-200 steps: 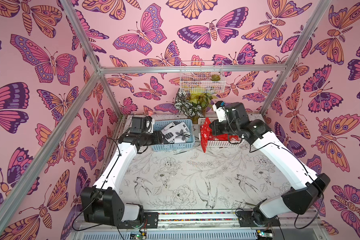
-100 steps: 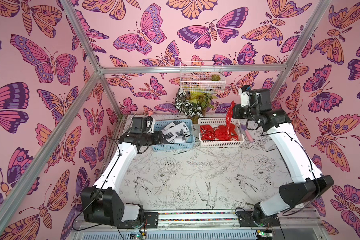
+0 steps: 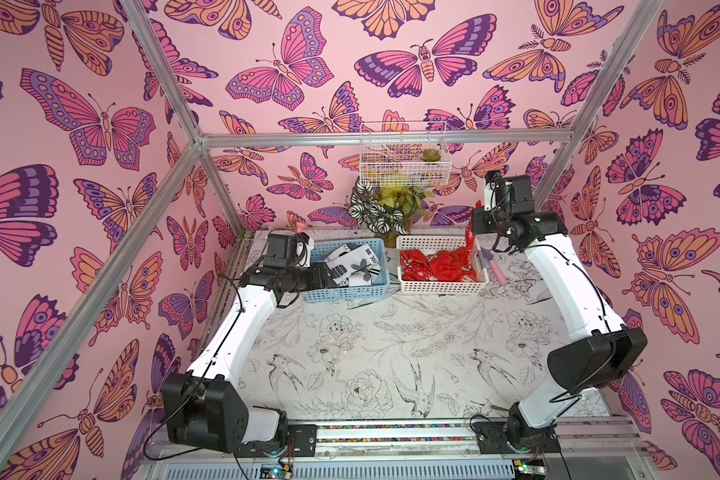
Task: Sort the socks into the basket by color
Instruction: Place the sock in the bin.
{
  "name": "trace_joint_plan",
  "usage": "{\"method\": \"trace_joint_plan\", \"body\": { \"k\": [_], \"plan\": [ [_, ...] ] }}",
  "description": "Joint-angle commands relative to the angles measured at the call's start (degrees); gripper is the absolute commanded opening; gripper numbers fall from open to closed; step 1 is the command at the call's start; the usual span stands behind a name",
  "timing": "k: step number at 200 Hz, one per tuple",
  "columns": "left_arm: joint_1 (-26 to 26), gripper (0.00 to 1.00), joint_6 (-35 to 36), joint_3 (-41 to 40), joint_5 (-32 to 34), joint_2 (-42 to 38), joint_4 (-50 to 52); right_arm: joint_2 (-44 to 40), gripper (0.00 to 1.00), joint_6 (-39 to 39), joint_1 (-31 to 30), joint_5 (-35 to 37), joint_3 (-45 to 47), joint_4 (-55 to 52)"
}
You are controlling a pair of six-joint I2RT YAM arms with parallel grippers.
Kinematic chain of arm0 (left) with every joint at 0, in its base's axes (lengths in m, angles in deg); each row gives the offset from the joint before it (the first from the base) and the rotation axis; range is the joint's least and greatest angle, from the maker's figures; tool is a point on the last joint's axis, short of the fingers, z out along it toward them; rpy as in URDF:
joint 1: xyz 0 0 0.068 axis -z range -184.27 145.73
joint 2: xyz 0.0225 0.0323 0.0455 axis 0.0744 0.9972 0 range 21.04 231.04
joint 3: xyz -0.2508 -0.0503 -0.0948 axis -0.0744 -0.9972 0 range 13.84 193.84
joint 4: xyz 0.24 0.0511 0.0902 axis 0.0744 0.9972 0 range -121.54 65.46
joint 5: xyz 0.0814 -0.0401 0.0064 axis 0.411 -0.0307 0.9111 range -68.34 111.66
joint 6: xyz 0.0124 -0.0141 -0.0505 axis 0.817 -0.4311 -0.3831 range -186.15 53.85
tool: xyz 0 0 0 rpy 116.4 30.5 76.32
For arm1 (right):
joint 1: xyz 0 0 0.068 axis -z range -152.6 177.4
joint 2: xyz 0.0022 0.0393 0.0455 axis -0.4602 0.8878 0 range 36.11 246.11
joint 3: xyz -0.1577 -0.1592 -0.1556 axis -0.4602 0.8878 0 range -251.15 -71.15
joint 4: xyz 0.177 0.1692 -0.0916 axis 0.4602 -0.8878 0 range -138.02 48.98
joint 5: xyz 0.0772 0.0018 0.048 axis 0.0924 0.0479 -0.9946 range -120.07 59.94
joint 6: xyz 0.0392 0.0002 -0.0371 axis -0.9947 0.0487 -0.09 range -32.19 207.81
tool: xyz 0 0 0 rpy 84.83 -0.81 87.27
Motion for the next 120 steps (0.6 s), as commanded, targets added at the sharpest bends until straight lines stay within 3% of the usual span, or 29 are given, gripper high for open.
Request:
{"method": "trace_joint_plan", "body": {
  "k": [1, 120],
  "plan": [
    [0.43, 0.61, 0.17, -0.93, 0.12, 0.49, -0.53, 1.02, 0.0, 1.15, 0.53, 1.58, 1.09, 2.24],
    [1.14, 0.61, 0.31, -0.85, 0.17, -0.47, -0.54, 4.51, 0.0, -7.99, 0.28, -12.32, 11.47, 11.61]
  ]
}}
